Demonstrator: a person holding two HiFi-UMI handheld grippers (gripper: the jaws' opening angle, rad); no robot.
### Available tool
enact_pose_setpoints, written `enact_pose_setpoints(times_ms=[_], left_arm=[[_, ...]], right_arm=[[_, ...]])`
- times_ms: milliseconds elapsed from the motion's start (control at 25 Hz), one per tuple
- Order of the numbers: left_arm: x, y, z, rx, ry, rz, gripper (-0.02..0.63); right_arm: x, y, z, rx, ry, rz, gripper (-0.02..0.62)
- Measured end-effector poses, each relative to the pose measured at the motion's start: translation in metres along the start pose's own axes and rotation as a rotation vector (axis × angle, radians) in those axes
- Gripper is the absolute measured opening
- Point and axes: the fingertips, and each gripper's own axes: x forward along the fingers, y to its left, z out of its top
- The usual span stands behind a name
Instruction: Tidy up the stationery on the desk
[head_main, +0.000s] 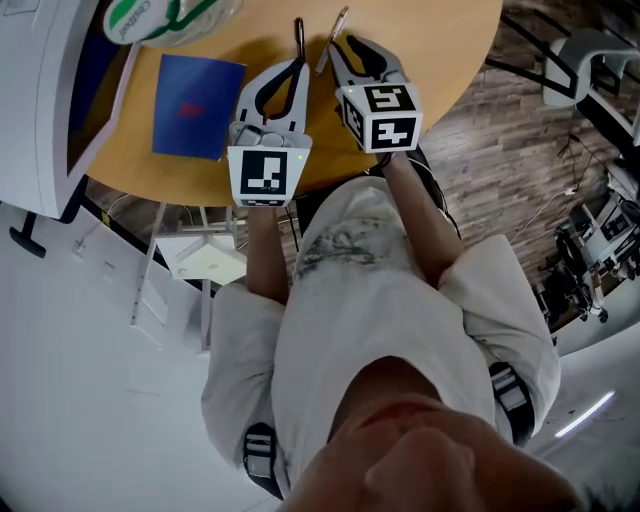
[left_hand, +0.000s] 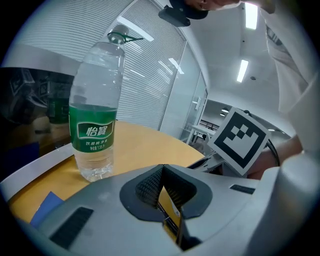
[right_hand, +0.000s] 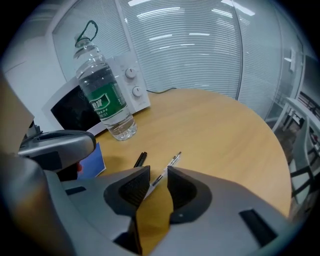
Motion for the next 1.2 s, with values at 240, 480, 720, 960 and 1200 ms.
enact_pose_setpoints(times_ms=[240,480,720,960,1200], left_arm=[[0.009,0.001,-0.007,-0.015,0.013,-0.011,0.008],[0.014,0.0,-0.009,-0.019,0.019,-0.016,0.008],[0.012,0.004,-0.012,-0.029,0.011,0.01,0.008],[0.004,0.005,-0.014,-0.025,0.013,0.049,0.008],[-0.002,0.002,-0.016,-0.04,0.007,0.109,0.008]], right_arm=[[0.012,0.0,-0.005,0.02,0.018,-0.009,0.179],[0.02,-0.005,-0.009,0.031,0.038,-0.026,0.192],[0.026,-0.003,-0.013,-0.011,0.053,-0.058,0.193],[0.025,-0.004,-0.014,-0.062,0.082,-0.028,0.192],[0.021,-0.005,-0.017,-0.117,0.099,0.029,0.19]])
